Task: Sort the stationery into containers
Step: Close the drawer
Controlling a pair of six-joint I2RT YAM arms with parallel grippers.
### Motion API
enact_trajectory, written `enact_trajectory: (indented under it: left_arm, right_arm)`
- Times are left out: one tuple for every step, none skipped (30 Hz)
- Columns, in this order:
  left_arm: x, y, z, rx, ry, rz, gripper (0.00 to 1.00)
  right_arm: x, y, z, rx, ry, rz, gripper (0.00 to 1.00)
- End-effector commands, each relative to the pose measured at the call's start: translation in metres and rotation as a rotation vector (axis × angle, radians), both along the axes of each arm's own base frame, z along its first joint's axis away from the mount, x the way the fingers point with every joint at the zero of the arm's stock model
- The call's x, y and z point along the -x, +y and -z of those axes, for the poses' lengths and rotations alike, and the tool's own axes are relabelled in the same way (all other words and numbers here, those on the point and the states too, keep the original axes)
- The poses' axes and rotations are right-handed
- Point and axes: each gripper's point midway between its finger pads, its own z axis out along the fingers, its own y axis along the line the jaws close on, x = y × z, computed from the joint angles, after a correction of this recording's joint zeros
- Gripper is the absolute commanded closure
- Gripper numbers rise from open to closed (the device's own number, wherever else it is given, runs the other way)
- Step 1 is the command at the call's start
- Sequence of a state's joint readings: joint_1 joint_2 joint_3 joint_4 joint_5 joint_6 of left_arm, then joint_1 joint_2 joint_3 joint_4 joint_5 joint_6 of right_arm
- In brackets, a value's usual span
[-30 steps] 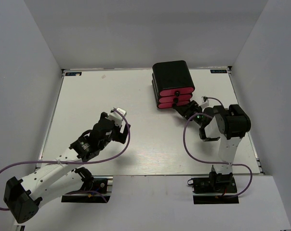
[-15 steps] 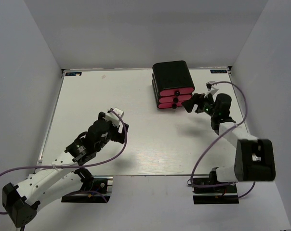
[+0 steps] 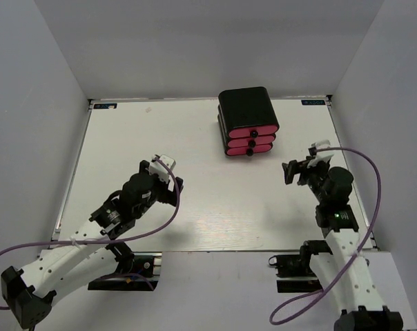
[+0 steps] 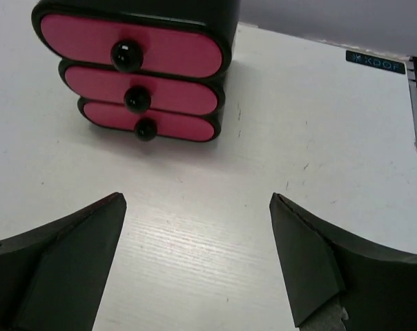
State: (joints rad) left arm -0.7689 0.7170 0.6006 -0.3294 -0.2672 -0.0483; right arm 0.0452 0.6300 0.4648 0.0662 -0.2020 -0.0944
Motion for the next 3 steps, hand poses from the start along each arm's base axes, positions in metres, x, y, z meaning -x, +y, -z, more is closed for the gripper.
enact_trajectory:
  left_arm:
    - [-0.0014,-0.0022,-0.0045,0.007,-0.010,0.007,0.00]
    - [0.0001,-0.0029,-0.0002,0.003,-0.001,0.016,0.00]
    - [0.0001,-0.0029,-0.0001,0.003,-0.001,0.016,0.00]
  right_arm:
    - [0.0091,-0.0082,-0.0048,0.029,-0.027,0.031,0.10]
    - [0.0101,-0.0086,-0.0102,0.026,-0.044,0.035,0.10]
    - [0.0098,-0.0105,-0.0125,0.022,-0.046,0.045,0.10]
